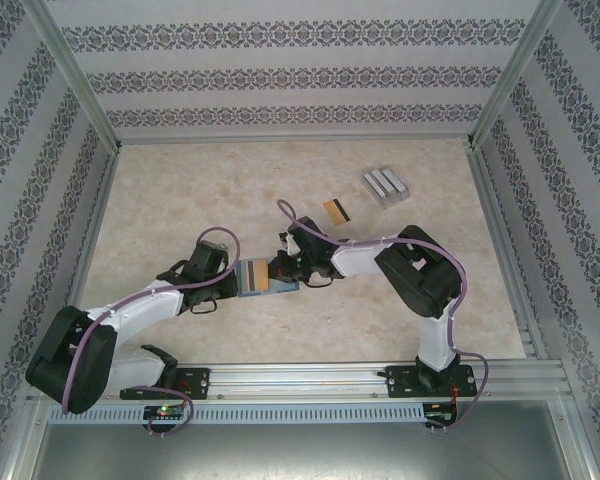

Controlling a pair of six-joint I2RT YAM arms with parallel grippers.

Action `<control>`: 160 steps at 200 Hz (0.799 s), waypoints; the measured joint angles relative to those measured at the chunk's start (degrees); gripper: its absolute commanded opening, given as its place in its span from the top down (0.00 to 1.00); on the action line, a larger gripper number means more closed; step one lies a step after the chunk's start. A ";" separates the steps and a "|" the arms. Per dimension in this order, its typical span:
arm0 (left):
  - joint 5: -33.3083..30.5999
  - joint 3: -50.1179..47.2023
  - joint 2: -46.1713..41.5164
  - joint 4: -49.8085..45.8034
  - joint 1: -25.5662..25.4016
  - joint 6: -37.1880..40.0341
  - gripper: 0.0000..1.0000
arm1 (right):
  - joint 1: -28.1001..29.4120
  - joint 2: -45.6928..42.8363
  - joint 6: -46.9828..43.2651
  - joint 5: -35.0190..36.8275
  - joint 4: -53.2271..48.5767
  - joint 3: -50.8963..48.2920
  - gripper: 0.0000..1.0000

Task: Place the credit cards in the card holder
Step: Insert the credit card into the card slot.

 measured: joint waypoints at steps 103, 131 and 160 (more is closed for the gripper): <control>0.22 -0.22 4.52 5.25 0.02 0.94 1.00 | 0.94 3.52 -0.20 -1.66 -1.18 4.59 0.92; 0.42 -0.76 4.37 6.23 0.04 0.94 1.00 | 2.29 3.58 0.55 -1.09 0.00 4.63 0.92; 0.55 -1.77 3.43 7.32 0.04 0.94 1.00 | 3.28 3.54 1.36 -0.48 0.28 4.87 0.86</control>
